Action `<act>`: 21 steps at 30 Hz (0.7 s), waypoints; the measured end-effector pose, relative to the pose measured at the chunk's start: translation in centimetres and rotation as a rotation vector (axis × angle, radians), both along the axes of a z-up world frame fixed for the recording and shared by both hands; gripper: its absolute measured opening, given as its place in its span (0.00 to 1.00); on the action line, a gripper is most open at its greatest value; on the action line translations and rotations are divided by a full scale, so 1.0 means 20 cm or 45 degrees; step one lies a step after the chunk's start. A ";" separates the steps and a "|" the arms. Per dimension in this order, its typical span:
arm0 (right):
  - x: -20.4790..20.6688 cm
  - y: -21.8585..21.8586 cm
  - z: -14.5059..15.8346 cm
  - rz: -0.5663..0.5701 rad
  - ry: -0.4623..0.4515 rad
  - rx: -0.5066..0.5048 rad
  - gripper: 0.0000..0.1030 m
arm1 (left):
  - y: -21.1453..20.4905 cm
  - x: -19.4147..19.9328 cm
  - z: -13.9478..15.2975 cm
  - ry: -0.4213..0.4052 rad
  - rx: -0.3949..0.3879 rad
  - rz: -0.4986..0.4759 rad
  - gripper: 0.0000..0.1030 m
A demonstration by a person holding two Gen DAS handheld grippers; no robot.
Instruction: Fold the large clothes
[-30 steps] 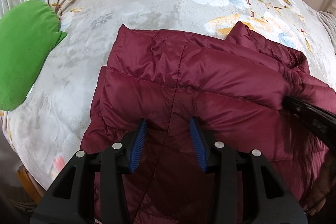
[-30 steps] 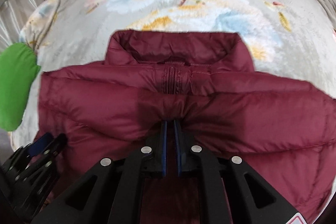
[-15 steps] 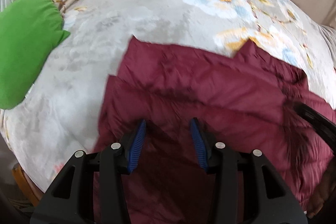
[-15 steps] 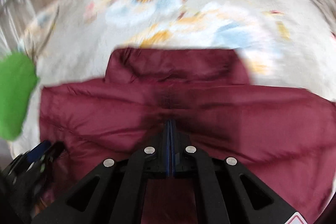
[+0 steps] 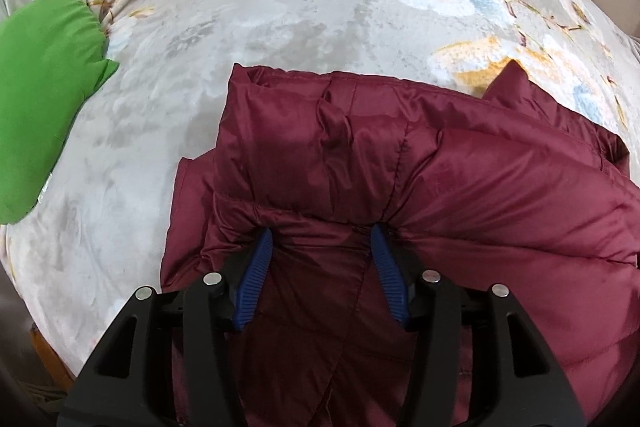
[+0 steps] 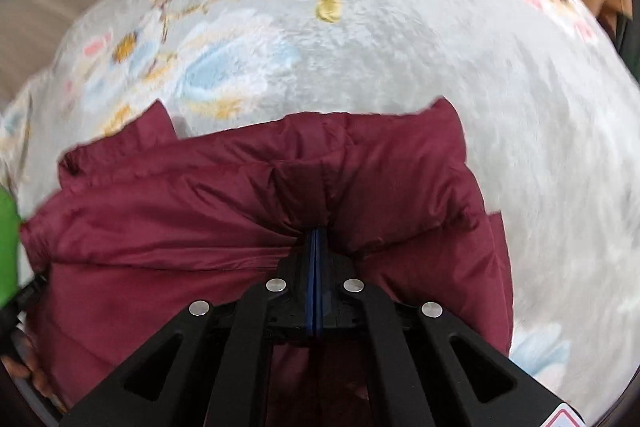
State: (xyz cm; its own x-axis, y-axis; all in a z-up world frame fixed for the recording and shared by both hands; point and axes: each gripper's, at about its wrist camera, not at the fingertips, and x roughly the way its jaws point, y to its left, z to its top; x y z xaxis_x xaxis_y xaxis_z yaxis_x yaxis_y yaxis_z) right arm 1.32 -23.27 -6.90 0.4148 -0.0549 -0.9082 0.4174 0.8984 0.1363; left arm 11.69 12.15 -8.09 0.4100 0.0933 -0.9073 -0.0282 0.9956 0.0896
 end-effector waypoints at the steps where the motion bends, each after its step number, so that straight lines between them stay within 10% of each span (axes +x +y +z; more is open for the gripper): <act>1: 0.01 0.00 0.02 -0.005 0.015 -0.015 0.00 | 0.00 0.00 0.00 -0.003 -0.004 0.001 0.51; 9: -0.21 0.39 0.37 0.262 -0.071 0.101 0.07 | 0.18 -0.23 0.24 -0.065 -0.131 0.020 0.49; 21: -0.23 0.88 0.07 0.665 0.177 0.019 0.05 | 0.19 -0.42 0.04 0.062 -0.068 -0.021 0.54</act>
